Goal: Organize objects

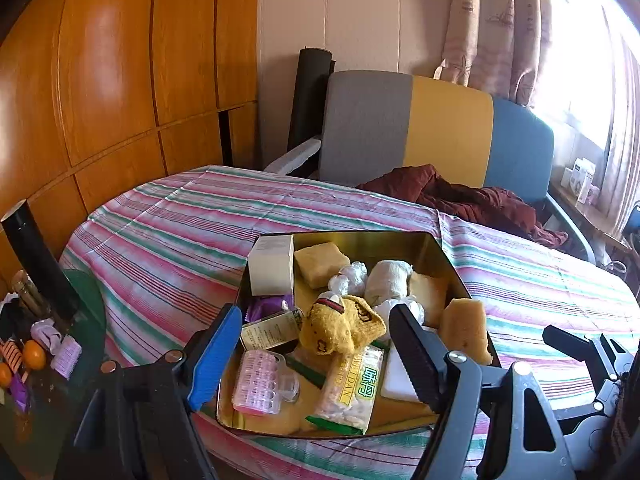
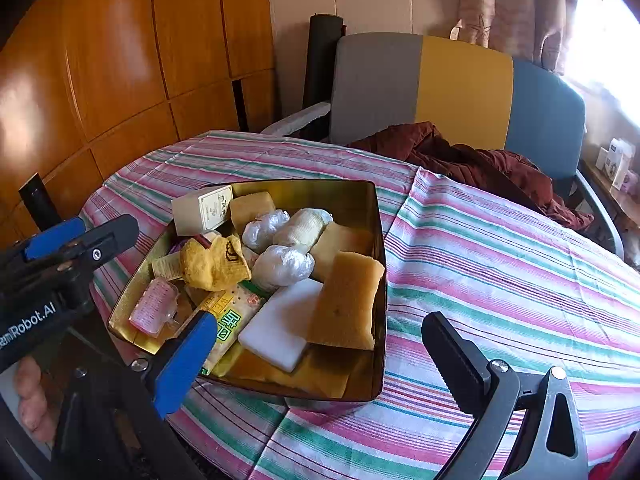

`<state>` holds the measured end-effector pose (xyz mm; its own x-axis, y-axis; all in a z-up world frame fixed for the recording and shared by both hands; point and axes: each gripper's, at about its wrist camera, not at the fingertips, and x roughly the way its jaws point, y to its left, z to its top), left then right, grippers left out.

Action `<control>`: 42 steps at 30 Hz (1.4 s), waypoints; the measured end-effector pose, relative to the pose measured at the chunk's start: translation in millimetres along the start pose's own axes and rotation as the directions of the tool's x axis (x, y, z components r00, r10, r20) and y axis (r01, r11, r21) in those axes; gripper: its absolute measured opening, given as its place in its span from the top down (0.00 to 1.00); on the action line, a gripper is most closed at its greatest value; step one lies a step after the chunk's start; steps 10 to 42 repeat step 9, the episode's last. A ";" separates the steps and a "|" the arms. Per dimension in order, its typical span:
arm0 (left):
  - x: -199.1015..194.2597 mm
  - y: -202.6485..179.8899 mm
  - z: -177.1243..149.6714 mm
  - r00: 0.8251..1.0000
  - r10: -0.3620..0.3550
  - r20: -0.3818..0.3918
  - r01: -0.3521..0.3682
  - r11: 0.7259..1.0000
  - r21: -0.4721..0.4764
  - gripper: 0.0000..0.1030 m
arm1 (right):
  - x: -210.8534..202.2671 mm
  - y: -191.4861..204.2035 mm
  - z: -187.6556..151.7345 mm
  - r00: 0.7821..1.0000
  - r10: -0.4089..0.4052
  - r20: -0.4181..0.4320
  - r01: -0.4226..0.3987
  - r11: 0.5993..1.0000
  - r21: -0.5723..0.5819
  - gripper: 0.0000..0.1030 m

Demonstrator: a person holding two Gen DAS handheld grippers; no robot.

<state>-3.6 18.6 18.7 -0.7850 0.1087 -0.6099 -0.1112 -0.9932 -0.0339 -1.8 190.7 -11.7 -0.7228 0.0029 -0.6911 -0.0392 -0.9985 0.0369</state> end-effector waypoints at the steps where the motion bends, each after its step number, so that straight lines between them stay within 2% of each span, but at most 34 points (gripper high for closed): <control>1: 0.8 1.2 -0.4 1.000 -0.009 -0.003 0.009 1.000 -0.007 0.27 | 0.7 -0.1 -0.3 1.000 -0.001 -0.002 0.001 1.000 -0.002 0.00; 2: 1.3 1.7 -0.8 1.000 -0.007 -0.002 0.007 1.000 -0.009 0.31 | 1.6 0.3 -0.5 1.000 -0.003 -0.004 0.003 1.000 -0.004 0.00; 5: 4.1 2.8 -2.6 1.000 -0.002 -0.006 0.002 1.000 0.000 0.33 | 3.4 -0.1 -1.7 1.000 -0.002 -0.010 0.002 1.000 -0.003 0.00; 42: 2.5 6.1 -1.8 1.000 -0.004 0.000 0.004 1.000 -0.006 0.33 | 0.4 -3.2 -1.6 1.000 -0.007 0.003 0.007 1.000 0.007 0.00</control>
